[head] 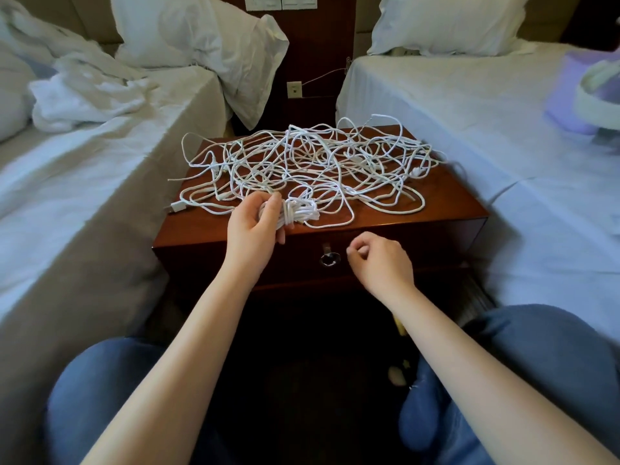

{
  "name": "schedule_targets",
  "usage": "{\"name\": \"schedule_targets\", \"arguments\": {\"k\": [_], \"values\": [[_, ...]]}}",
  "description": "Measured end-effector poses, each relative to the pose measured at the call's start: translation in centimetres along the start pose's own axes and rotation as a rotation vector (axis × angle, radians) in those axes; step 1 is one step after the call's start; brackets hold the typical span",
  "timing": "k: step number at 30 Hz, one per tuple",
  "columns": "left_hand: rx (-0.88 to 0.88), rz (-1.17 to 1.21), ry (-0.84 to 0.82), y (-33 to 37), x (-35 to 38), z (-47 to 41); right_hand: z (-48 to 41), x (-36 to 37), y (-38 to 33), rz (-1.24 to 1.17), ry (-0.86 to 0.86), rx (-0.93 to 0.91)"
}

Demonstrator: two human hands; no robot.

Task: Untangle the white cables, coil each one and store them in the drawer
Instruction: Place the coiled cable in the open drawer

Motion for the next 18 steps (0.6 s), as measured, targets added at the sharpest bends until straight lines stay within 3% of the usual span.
{"name": "schedule_targets", "arguments": {"k": [5, 18], "values": [[-0.005, -0.013, -0.011, 0.1, 0.2, 0.2, -1.1, 1.1, 2.3, 0.097, -0.124, 0.183], [-0.018, -0.044, -0.014, -0.9, -0.1, 0.4, -2.1, 5.0, 0.4, -0.032, -0.255, 0.121]]}}
Point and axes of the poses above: each hand's wrist, its own z-axis away from the middle knuckle, its own x-axis out of the palm, y = z × x, the point moved 10 cm from there along -z, towards the middle knuckle, and after that the axes turned 7 degrees about -y, right-handed, at the moved point
